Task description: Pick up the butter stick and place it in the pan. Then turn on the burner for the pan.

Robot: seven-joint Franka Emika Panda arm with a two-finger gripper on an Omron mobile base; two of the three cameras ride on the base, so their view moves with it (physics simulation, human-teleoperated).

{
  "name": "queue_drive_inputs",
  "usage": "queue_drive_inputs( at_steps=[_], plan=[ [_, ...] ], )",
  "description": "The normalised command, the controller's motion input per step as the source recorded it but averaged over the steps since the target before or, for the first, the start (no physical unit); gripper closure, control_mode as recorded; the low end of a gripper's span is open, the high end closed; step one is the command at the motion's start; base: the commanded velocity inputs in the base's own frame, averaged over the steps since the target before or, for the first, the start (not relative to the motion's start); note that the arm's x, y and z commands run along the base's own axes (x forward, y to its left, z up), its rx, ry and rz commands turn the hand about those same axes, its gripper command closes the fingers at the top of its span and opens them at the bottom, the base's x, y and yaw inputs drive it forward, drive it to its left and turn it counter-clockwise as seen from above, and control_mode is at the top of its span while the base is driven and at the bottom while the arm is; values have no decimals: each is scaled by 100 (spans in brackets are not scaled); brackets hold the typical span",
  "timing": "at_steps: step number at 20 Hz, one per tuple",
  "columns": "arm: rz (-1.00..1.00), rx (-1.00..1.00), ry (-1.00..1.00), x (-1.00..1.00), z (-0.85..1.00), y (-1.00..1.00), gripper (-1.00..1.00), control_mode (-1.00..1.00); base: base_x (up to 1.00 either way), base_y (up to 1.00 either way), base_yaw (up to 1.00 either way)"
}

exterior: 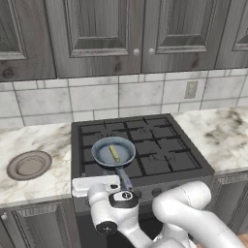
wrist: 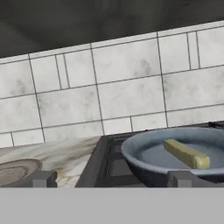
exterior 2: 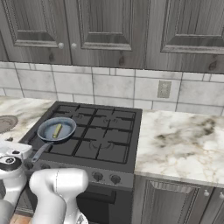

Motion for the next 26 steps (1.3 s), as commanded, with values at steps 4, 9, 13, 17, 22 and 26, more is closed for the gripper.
queue_drive_inputs(
  at_steps=[4, 9, 13, 17, 22, 26],
  plan=[
    [0, 0, -9, -1, -26, 11, -100, -100, 0, 0, 0],
    [-1, 0, -4, -8, -16, 20, -100, -100, 0, 0, 0],
    [-6, 0, 0, -19, -1, 33, -100, -100, 0, 0, 0],
    [-13, 0, 0, -24, 0, 16, -100, -100, 0, 0, 0],
    [-10, 1, -3, -9, -20, -1, -100, -100, 0, 0, 0],
    [-3, 0, -6, 0, -42, 0, -100, -100, 0, 0, 0]
  ],
)
